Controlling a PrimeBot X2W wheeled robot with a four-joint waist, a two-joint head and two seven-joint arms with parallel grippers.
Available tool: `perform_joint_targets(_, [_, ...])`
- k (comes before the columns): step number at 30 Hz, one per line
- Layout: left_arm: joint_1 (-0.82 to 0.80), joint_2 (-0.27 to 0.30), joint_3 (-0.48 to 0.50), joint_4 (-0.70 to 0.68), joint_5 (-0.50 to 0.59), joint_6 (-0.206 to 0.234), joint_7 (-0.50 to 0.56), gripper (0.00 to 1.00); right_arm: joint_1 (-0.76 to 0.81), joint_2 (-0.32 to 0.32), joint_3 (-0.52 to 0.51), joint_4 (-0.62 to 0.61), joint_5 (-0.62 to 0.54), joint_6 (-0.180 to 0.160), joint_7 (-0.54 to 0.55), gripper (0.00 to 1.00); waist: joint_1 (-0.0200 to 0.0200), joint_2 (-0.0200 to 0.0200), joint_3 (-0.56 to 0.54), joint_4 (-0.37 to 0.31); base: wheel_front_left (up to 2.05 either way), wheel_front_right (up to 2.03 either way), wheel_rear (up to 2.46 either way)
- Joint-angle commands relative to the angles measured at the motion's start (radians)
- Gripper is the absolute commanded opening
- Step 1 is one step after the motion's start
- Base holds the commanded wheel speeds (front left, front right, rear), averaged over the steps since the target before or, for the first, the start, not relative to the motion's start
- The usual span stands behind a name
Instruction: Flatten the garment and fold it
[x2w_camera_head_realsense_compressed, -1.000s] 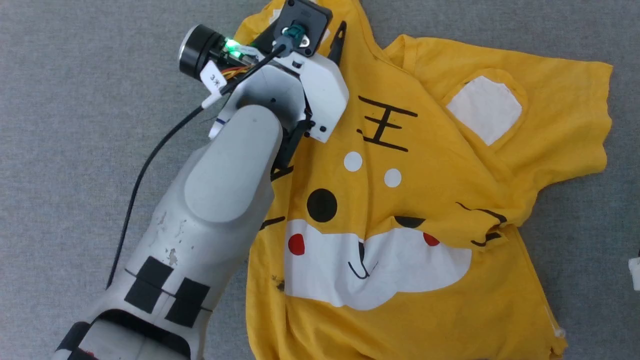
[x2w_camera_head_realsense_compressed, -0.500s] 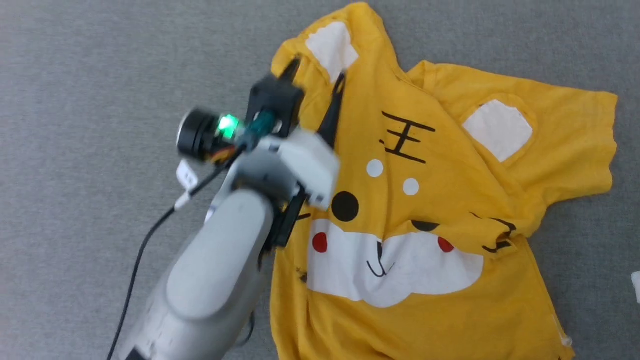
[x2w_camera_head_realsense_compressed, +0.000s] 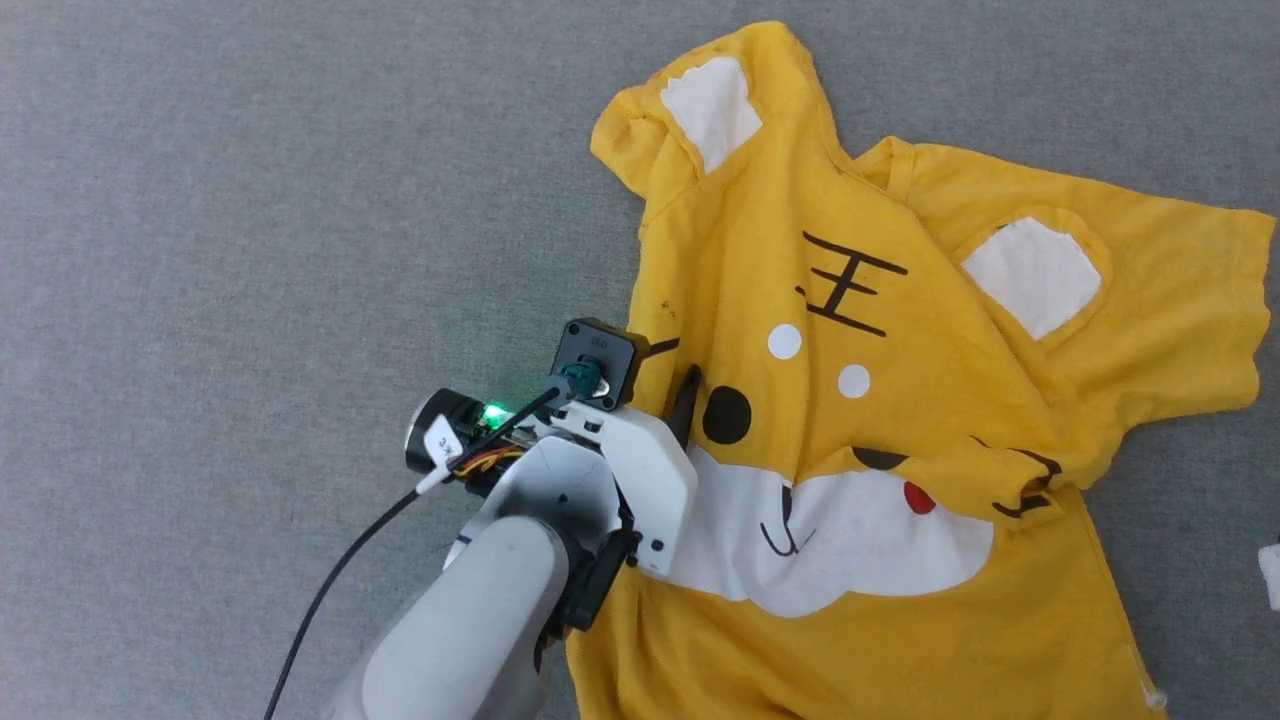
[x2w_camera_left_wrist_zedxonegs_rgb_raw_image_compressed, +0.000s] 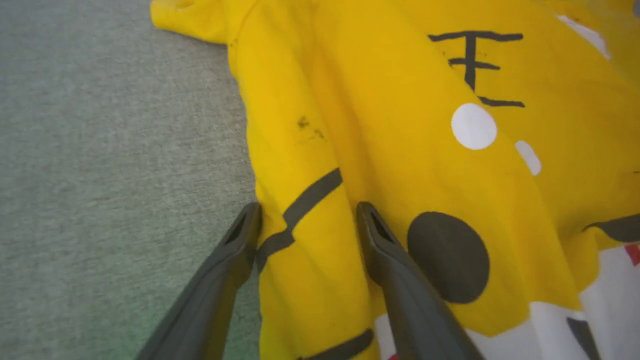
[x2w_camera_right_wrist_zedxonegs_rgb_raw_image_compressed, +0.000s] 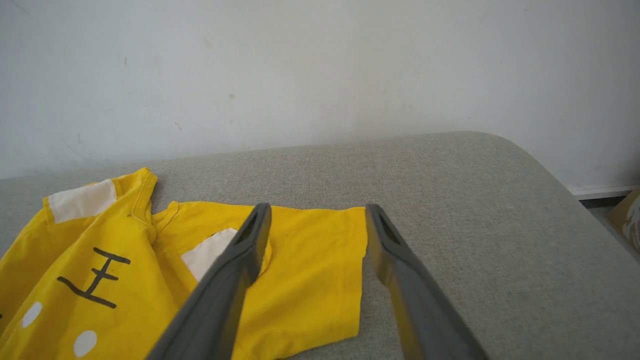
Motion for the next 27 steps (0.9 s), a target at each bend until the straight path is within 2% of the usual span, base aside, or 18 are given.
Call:
perform_joint_targets(1, [0.002, 0.001, -0.003, 0.01, -0.001, -0.004, 0.007, 1.0, -0.01, 0.003, 0.001, -0.004, 0.003, -0.001, 0.001, 1.0, 0.0, -0.0001, 0.006, -0.007, 0.0, 0.0, 0.0])
perform_joint_targets(2, [0.001, 0.003, -0.008, 0.026, 0.0, -0.006, 0.015, 0.32, -0.011, 0.003, 0.002, -0.003, 0.003, -0.001, 0.0, 1.0, 0.0, -0.0001, 0.008, -0.01, 0.0, 0.0, 0.0])
perform_joint_targets(3, [-0.001, 0.004, -0.014, 0.05, -0.001, -0.012, 0.018, 0.0, -0.014, 0.003, 0.003, 0.0, 0.005, -0.001, -0.003, 1.0, 0.0, -0.0001, 0.01, -0.016, 0.0, 0.0, 0.0])
perform_joint_targets(6, [-0.003, 0.008, -0.02, 0.049, -0.007, -0.024, 0.015, 0.0, -0.013, 0.003, 0.002, 0.007, 0.007, -0.001, -0.007, 1.0, 0.0, -0.0001, 0.007, -0.019, 0.0, 0.0, 0.0])
perform_joint_targets(10, [-0.027, 0.026, -0.073, -0.042, 0.034, -0.057, 0.025, 0.0, -0.007, 0.003, -0.005, 0.013, 0.004, -0.001, -0.008, 1.0, 0.0, -0.0001, -0.004, -0.012, 0.0, 0.0, 0.0])
perform_joint_targets(13, [-0.03, 0.026, -0.111, -0.101, 0.044, -0.079, 0.053, 0.0, -0.003, 0.003, 0.0, 0.014, 0.003, -0.001, -0.005, 1.0, 0.0, -0.0001, -0.01, -0.009, 0.0, 0.0, 0.0])
perform_joint_targets(16, [-0.019, 0.02, -0.174, -0.171, 0.035, -0.122, 0.107, 0.0, 0.001, 0.003, 0.015, 0.017, 0.002, -0.001, 0.0, 1.0, 0.0, -0.0001, -0.019, -0.009, 0.0, 0.0, 0.0])
perform_joint_targets(19, [0.014, 0.008, -0.223, -0.19, 0.004, -0.151, 0.149, 0.0, 0.005, 0.003, 0.028, 0.021, 0.002, -0.001, 0.003, 1.0, 0.0, -0.0001, -0.026, -0.01, 0.0, 0.0, 0.0])
perform_joint_targets(20, [0.025, 0.009, -0.236, -0.181, -0.001, -0.155, 0.159, 0.11, 0.007, 0.003, 0.032, 0.023, 0.001, -0.001, 0.004, 1.0, 0.0, -0.0001, -0.028, -0.011, 0.0, 0.0, 0.0])
perform_joint_targets(21, [0.036, 0.011, -0.249, -0.169, -0.004, -0.161, 0.165, 0.35, 0.008, 0.003, 0.036, 0.025, 0.001, -0.001, 0.005, 1.0, 0.0, -0.0001, -0.03, -0.013, 0.0, 0.0, 0.0])
perform_joint_targets(22, [0.052, 0.003, -0.252, -0.158, -0.019, -0.16, 0.159, 0.9, 0.01, 0.003, 0.039, 0.027, 0.001, -0.001, 0.005, 1.0, 0.0, -0.0001, -0.032, -0.014, 0.0, 0.0, 0.0])
perform_joint_targets(23, [0.069, -0.007, -0.25, -0.146, -0.036, -0.156, 0.149, 1.0, 0.012, 0.003, 0.042, 0.03, 0.002, -0.001, 0.005, 1.0, 0.0, -0.0001, -0.035, -0.015, 0.0, 0.0, 0.0])
perform_joint_targets(27, [0.111, -0.049, -0.202, -0.123, -0.082, -0.115, 0.032, 1.0, 0.022, 0.003, 0.053, 0.04, 0.005, -0.001, 0.008, 1.0, 0.0, -0.0001, -0.043, -0.019, 0.0, 0.0, 0.0])
